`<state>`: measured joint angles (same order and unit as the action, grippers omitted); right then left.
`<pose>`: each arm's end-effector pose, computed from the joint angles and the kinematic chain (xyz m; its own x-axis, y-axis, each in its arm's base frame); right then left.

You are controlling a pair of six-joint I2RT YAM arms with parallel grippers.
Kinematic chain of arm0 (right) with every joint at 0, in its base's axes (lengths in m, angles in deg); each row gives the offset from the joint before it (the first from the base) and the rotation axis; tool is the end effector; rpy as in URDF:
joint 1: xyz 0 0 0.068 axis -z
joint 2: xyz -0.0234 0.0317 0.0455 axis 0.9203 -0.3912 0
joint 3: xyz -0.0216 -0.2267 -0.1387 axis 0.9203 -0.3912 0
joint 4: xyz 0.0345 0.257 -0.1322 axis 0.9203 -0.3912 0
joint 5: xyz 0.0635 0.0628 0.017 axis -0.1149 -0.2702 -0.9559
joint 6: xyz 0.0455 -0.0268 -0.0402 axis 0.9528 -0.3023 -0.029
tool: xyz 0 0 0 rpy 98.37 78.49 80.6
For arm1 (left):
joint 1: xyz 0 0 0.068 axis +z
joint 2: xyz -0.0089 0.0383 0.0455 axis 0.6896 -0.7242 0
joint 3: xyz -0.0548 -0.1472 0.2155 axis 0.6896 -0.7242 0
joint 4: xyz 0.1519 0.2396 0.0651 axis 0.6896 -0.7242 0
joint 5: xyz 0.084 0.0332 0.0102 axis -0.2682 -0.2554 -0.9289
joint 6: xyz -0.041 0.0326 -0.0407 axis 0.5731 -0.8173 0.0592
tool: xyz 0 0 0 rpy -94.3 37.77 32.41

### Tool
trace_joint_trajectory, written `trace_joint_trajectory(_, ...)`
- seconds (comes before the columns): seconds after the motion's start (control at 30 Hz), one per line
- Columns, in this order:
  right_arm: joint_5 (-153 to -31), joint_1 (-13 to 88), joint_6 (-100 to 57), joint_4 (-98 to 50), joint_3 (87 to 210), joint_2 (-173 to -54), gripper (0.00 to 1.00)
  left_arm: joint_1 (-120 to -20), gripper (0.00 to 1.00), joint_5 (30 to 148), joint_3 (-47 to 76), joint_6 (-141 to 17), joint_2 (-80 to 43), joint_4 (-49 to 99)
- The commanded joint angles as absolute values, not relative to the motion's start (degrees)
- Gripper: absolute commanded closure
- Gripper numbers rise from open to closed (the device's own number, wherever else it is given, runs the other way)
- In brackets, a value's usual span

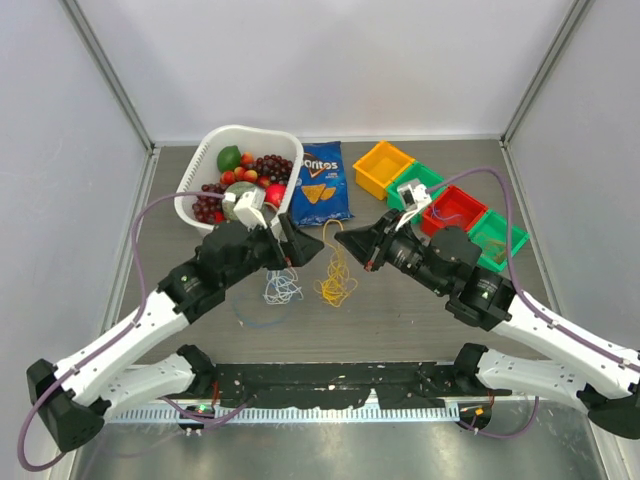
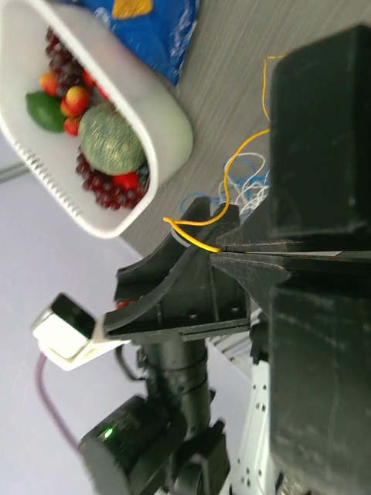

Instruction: Untangle the cables

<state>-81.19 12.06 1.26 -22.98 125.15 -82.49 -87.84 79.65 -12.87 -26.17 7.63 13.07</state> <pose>0.1483 0.2062 0.3886 -0.3659 0.3384 -0.8669 -0.6957 0.5193 0.4963 0.1829 -0.1767 0.3176 -0.6201 -0.4245 -0.6598 0.3352 0.6170 -0.7120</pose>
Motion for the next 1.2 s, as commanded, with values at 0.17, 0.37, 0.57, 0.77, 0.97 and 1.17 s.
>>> trace_joint_trajectory(0.17,-68.3,11.9,2.3,-32.1,118.1,-84.3,0.99,-87.5,0.32,85.2,-7.9,-25.3,4.4,1.4)
trace_joint_trajectory(0.37,-71.8,11.9,1.4,-33.1,113.2,-89.5,0.58,-87.5,0.78,86.7,-9.7,-27.3,9.9,6.6)
trace_joint_trajectory(0.57,-80.8,12.0,-1.6,-26.4,113.6,-90.5,0.27,-87.5,1.00,93.7,-5.0,-29.4,6.5,6.1)
trace_joint_trajectory(0.77,-89.2,12.1,2.4,-7.1,110.5,-91.7,0.20,-87.5,1.00,99.3,-3.4,-28.6,4.1,9.4)
trace_joint_trajectory(0.97,-84.9,12.0,5.4,3.5,108.8,-97.3,0.20,-87.4,1.00,103.5,-5.0,-24.1,3.7,17.3)
trace_joint_trajectory(1.17,-75.9,12.1,9.8,3.3,108.1,-104.6,0.31,-87.5,1.00,109.7,-4.7,-21.3,2.1,25.5)
